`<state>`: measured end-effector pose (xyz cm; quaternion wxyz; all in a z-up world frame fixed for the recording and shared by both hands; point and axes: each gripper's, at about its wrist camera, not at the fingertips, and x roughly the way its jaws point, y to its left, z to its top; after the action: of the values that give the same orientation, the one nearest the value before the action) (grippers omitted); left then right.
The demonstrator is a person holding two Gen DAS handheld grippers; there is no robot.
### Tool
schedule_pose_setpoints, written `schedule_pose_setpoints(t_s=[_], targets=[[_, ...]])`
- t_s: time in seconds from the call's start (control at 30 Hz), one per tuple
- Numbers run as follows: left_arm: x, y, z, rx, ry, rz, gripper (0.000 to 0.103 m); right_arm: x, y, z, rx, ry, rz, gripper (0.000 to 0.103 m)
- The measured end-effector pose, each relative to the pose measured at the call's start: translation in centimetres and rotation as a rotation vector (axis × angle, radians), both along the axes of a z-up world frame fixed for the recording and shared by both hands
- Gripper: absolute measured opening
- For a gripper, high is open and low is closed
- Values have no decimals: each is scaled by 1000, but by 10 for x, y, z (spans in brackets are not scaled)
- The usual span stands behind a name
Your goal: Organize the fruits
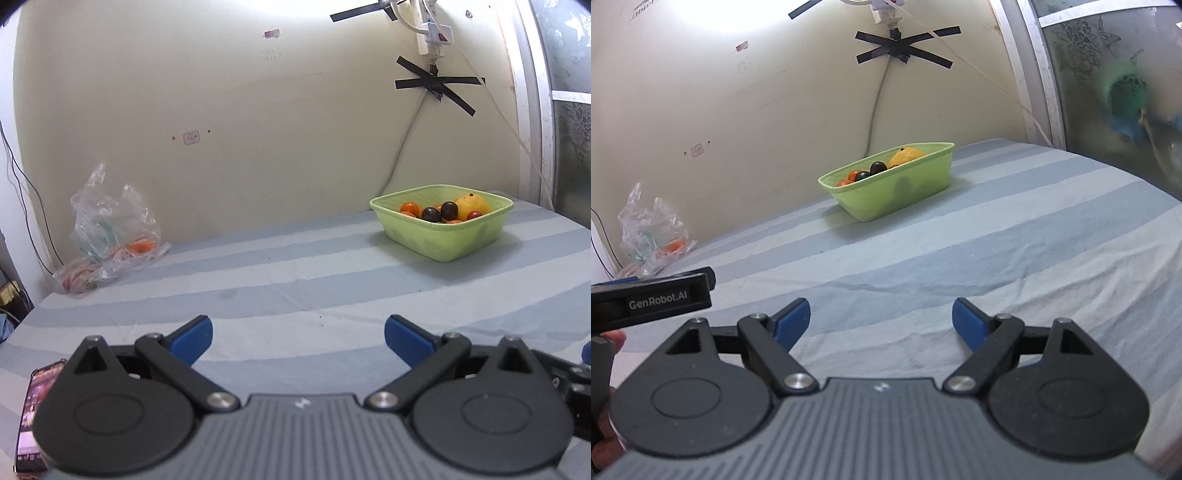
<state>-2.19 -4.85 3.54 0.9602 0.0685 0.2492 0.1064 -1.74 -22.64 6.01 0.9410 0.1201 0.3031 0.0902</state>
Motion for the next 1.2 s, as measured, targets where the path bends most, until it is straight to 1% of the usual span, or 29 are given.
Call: schedule_pose_setpoints(t_s=[0.23, 0.63, 0.87, 1.07, 1.2], targets=[[1, 6, -3, -28, 27, 3, 103, -1, 1, 1, -4, -2, 2, 86], [-1, 7, -2, -21, 24, 11, 103, -1, 1, 1, -11, -1, 11, 86], [-3, 8, -1, -30, 19, -14, 103, 0, 2, 1, -11, 3, 8, 86], [0, -1, -4, 40, 45, 10, 103, 1, 2, 0, -12, 6, 7, 86], [-1, -1, -3, 29, 39, -3, 103, 1, 2, 0, -12, 3, 4, 86]])
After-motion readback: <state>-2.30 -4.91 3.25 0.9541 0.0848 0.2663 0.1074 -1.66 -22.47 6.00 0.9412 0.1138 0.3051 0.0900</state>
